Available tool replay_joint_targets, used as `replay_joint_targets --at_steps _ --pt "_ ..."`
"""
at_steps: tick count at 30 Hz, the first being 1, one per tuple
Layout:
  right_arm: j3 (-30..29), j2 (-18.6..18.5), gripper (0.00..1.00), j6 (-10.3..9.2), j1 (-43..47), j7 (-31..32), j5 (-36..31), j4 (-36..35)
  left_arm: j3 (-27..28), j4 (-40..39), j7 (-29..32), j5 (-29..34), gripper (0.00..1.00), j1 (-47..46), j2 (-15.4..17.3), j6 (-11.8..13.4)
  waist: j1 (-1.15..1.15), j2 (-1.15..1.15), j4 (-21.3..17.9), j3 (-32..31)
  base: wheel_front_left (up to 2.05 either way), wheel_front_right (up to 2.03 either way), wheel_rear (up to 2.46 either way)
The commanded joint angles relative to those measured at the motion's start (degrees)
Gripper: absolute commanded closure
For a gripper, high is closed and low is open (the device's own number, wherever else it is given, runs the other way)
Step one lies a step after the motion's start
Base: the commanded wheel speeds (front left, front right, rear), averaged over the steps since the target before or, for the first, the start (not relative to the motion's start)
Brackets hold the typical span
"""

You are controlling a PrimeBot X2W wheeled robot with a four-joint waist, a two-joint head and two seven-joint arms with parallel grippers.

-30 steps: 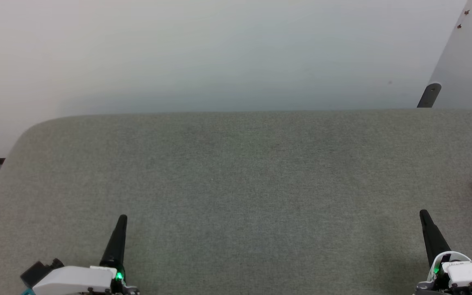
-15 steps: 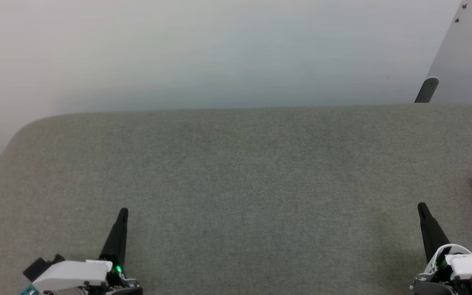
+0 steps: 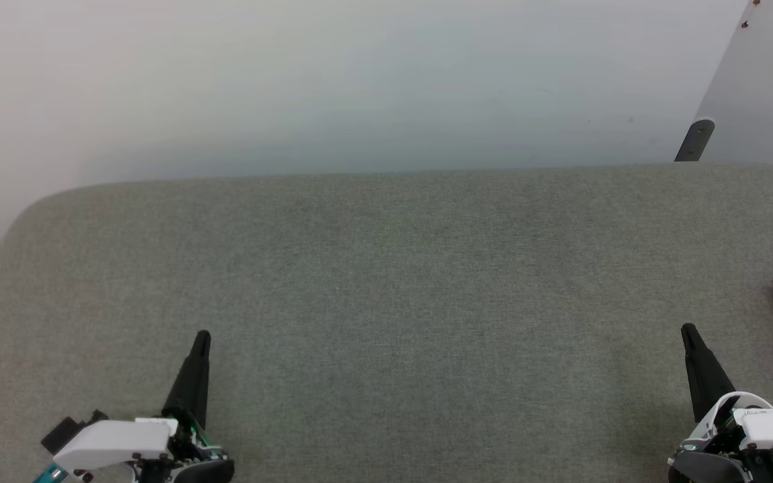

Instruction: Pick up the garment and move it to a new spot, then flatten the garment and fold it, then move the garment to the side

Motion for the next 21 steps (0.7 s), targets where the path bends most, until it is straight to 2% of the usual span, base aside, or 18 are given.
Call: replay_joint_targets --at_steps 1,21 --pt "0.21 0.22 1.0 0.02 -0.42 0.05 0.19 0.02 0.18 0.12 0.16 -0.11 1.0 -0.59 -0.06 -0.36 0.0 0.0 0.0 -0.01 0.0 0.0 0.0" --pt "0.21 0.22 1.0 0.02 -0.42 0.04 0.2 0.0 0.16 0.11 0.16 -0.11 1.0 -0.58 -0.05 -0.36 0.0 0.0 0.0 -0.01 0.0 0.0 0.0"
